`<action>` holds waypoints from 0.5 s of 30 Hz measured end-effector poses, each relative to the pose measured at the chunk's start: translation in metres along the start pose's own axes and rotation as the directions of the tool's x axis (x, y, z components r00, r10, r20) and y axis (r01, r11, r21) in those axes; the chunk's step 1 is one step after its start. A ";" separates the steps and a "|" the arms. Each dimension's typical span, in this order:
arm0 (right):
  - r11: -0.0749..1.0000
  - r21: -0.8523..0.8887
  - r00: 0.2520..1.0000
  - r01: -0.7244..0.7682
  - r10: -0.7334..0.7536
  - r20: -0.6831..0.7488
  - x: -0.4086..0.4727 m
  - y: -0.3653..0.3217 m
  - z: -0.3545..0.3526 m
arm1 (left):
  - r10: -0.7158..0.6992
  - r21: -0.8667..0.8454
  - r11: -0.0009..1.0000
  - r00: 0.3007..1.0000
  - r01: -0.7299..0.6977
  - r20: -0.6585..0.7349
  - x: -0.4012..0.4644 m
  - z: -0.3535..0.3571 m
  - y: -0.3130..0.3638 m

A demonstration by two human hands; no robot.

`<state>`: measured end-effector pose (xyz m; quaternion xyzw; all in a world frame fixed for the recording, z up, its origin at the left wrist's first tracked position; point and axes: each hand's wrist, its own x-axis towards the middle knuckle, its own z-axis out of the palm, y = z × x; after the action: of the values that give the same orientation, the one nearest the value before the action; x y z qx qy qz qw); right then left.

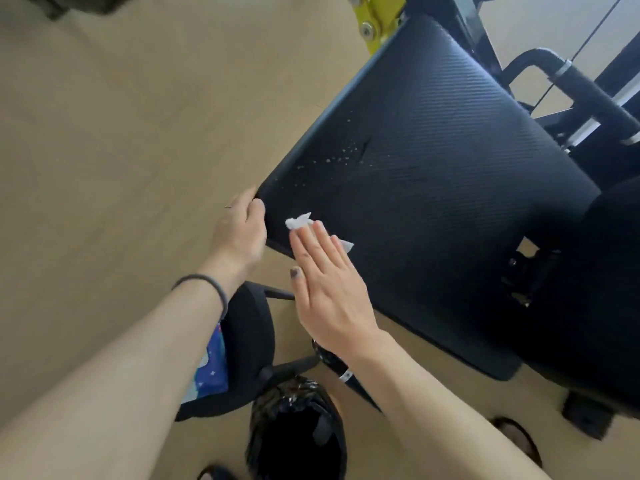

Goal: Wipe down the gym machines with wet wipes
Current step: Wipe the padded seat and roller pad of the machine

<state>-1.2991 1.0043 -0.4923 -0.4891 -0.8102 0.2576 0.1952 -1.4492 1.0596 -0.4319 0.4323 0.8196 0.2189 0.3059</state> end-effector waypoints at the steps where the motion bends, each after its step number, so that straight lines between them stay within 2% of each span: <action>1: 0.998 -0.028 0.998 0.054 -0.054 0.019 -0.008 0.006 -0.001 | 0.003 -0.031 1.000 1.000 -0.002 0.001 -0.001 -0.001 -0.002; 3: 0.983 -0.105 0.988 0.148 -0.142 0.063 -0.021 0.032 -0.010 | -0.016 -0.043 0.999 1.000 0.017 0.026 -0.004 -0.008 -0.003; 4: 0.980 -0.137 0.988 0.147 -0.140 0.062 -0.024 0.047 -0.016 | -0.026 -0.046 0.999 0.999 0.028 0.046 -0.004 -0.013 -0.004; 7: 0.986 -0.141 0.995 -0.089 0.083 -0.045 -0.002 0.065 -0.025 | -0.038 -0.133 0.990 0.995 0.050 0.089 -0.006 -0.019 -0.005; 8: 0.984 -0.129 0.991 -0.120 0.112 -0.069 0.011 0.057 -0.022 | -0.049 -0.178 0.982 0.994 0.065 0.093 -0.007 -0.020 -0.005; 9: 0.988 -0.124 0.994 -0.091 0.083 -0.071 0.024 0.044 -0.018 | -0.062 -0.211 0.974 0.993 0.083 0.101 -0.008 -0.021 -0.006; 12: 0.977 -0.150 0.989 0.150 -0.150 0.011 0.035 0.015 -0.002 | -0.067 -0.253 0.963 0.989 0.098 0.128 -0.009 -0.028 -0.006; 15: 0.913 -0.245 0.942 0.327 -0.296 0.157 0.014 0.031 -0.013 | -0.040 -0.234 0.969 0.981 0.084 0.188 -0.006 -0.032 -0.006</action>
<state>-1.2766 1.0318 -0.5004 -0.3596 -0.9150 0.1394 0.1185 -1.4722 1.0484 -0.4106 0.3842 0.7689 0.2664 0.4361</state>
